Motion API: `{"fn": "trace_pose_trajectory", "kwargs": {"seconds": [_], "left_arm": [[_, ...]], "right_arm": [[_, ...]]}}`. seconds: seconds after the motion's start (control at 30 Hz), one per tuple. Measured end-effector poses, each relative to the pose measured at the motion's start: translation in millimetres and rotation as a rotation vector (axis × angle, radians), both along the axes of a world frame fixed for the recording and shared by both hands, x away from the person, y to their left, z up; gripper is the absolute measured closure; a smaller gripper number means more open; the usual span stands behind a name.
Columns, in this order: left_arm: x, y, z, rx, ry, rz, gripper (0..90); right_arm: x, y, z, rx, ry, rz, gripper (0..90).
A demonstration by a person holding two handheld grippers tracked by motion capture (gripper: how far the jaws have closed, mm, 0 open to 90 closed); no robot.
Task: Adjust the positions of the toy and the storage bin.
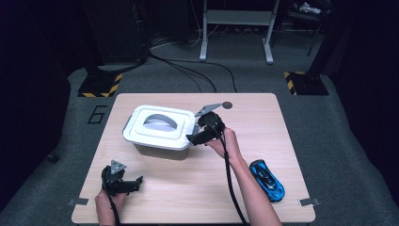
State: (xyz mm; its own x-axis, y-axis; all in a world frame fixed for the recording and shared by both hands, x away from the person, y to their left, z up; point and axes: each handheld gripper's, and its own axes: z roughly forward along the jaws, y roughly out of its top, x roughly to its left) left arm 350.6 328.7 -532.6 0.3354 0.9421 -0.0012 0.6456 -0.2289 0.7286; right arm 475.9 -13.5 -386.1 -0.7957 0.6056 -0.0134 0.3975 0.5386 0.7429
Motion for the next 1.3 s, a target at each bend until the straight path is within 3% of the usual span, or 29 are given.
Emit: {"fn": "trace_pose_trajectory", "kwargs": {"seconds": [0.07, 0.17, 0.2, 0.27, 0.47, 0.57, 0.93, 1.3], "left_arm": [[0.0, 0.0, 0.0, 0.000, 0.000, 0.000, 0.7], [0.0, 0.0, 0.0, 0.000, 0.000, 0.000, 0.7], [0.0, 0.0, 0.0, 0.000, 0.000, 0.000, 0.7], [0.0, 0.0, 0.0, 0.000, 0.000, 0.000, 0.7], [0.0, 0.0, 0.0, 0.000, 0.000, 0.000, 0.7], [0.0, 0.0, 0.0, 0.000, 0.000, 0.000, 0.7], [-0.3, 0.0, 0.3, -0.001, 0.005, -0.002, 0.7], [0.0, -0.3, -0.2, -0.003, -0.001, 0.001, 0.7]], "right_arm": [[1.4, 10.8, 1.4, -0.015, 0.002, -0.001, 19.9], [3.3, 13.6, 1.3, -0.017, -0.003, -0.005, 20.8], [7.1, 18.5, 1.7, -0.016, -0.001, -0.043, 22.9], [9.5, 20.5, 1.2, -0.022, -0.017, -0.054, 22.9], [18.0, 26.1, -4.5, -0.044, 0.013, -0.078, 22.1], [19.4, 30.3, -6.8, -0.063, 0.007, -0.077, 21.5], [16.2, 25.5, -4.5, -0.089, 0.017, -0.098, 21.5], [9.6, 7.9, -4.4, -0.098, 0.017, -0.090, 19.9]]}}
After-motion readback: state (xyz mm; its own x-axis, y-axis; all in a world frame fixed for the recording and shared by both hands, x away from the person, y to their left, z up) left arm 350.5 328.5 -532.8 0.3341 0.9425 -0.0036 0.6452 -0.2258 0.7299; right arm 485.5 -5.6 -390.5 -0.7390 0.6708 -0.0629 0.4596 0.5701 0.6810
